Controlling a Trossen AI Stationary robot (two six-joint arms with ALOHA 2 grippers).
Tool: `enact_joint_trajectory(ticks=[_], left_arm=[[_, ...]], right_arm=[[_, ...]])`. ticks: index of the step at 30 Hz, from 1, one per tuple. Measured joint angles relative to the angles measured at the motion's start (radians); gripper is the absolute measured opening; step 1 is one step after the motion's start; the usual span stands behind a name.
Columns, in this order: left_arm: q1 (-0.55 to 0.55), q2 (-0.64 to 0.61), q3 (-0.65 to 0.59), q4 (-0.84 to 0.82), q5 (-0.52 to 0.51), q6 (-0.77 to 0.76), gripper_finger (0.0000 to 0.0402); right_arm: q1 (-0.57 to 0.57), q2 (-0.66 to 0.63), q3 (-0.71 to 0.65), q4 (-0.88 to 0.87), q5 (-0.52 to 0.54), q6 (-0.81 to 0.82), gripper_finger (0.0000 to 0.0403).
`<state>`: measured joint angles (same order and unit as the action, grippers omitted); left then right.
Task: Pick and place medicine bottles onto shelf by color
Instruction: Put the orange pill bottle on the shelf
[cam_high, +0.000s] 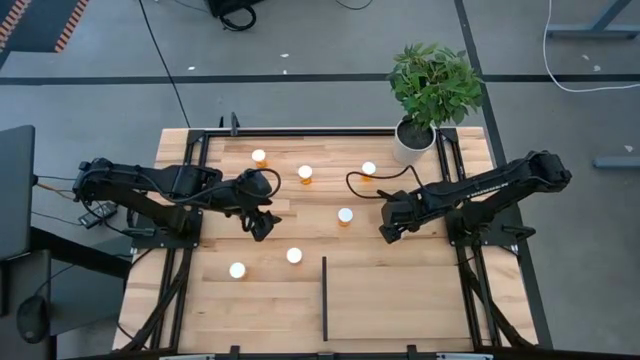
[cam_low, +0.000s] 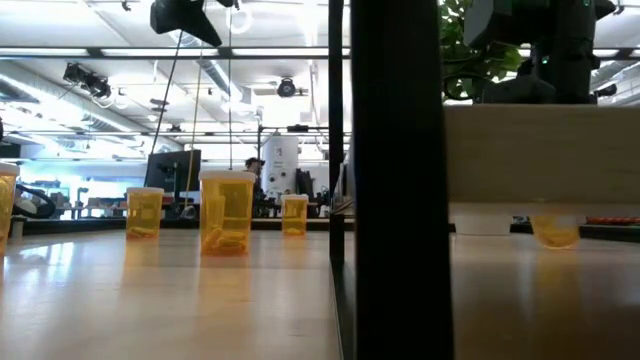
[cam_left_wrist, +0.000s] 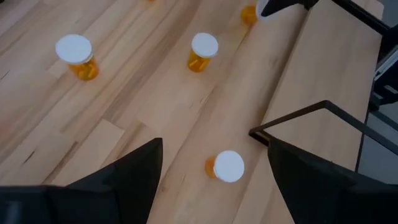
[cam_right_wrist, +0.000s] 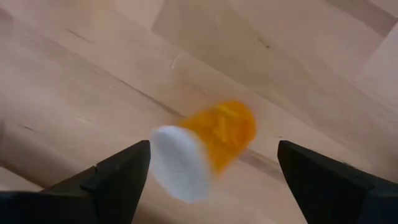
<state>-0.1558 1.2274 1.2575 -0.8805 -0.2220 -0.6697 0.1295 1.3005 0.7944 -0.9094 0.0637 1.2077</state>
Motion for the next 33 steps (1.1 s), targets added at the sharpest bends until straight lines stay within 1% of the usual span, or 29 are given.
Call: enact_joint_trajectory(ticks=[13,15,18,21,23,26,33], left_arm=[[-0.001,0.0,0.0,0.001,0.014,-0.005,0.0295],[-0.001,0.0,0.0,0.001,0.017,-0.005,0.0295],[-0.001,0.0,0.0,0.001,0.021,-0.005,0.0295],[-0.001,0.0,0.0,0.0,0.051,-0.001,0.0295],[-0.002,0.0,0.0,-0.005,0.06,-0.002,0.0295],[-0.006,0.0,0.0,-0.007,0.061,-0.002,0.0295],[-0.006,0.0,0.0,-0.008,0.061,-0.049,0.0295]], right_arm=[[-0.003,-0.001,0.0,0.01,0.01,-0.017,0.036],[0.0,-0.001,0.001,0.058,-0.005,-0.107,0.036],[0.014,-0.001,0.02,0.062,-0.062,-0.341,0.036],[0.026,-0.001,0.05,-0.046,-0.075,-0.531,0.036],[0.03,-0.001,0.059,-0.082,-0.084,-0.636,0.036],[0.034,-0.001,0.058,-0.101,-0.101,-0.771,0.036],[0.048,-0.001,0.03,-0.084,-0.102,-1.018,0.036]])
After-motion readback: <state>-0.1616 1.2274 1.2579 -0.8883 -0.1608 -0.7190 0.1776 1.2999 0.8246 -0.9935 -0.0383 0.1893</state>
